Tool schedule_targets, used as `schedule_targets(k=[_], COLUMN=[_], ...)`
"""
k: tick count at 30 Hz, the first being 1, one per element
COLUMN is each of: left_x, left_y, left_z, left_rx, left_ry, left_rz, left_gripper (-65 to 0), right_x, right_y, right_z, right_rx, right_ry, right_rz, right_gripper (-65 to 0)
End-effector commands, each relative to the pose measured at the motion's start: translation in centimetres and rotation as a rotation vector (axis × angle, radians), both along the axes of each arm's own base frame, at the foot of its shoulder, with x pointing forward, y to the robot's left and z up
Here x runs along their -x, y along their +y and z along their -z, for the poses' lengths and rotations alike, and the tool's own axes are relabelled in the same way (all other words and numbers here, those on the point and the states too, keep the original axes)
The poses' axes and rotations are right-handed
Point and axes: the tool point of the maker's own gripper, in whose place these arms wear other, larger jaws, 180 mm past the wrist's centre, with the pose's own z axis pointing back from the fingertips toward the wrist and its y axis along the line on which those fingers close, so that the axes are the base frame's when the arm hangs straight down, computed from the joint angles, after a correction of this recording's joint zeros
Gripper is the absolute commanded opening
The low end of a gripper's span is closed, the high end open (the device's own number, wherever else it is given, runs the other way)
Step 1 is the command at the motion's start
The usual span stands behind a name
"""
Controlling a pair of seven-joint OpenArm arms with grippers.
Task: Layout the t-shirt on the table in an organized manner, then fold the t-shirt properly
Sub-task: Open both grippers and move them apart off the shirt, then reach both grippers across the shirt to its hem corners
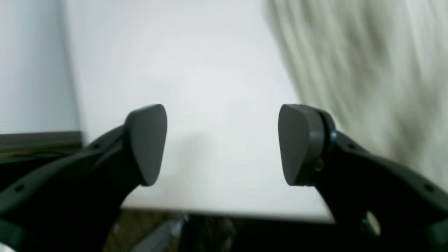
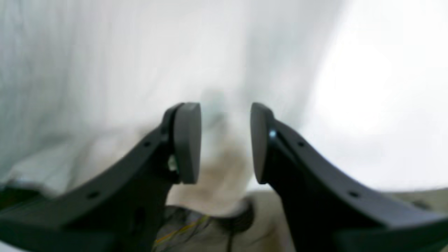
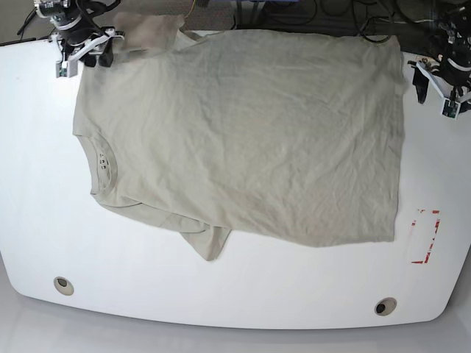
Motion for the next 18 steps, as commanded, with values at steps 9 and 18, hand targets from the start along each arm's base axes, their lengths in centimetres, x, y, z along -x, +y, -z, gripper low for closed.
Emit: schedule_targets(k=[9,18], left_x=[-7.7,-12.4], left_y=[0.2,-2.3], left_z=[-6.7,-8.7], left_rx=[-0.021,-0.107], left_ry=[-0.27,-0.303], left_rz=[0.01,0.097], left_gripper=[-20.0,-19.7], right_x=[-5.3,-9.6], right_y=[-3.1,-4.9], right_z=[-3.8,-6.5], right_rx=[0.12,0.186], right_ry=[-0.12,-0.157], right_rz=[-0.072,-0.094], right_gripper=[-41.2,-41.1])
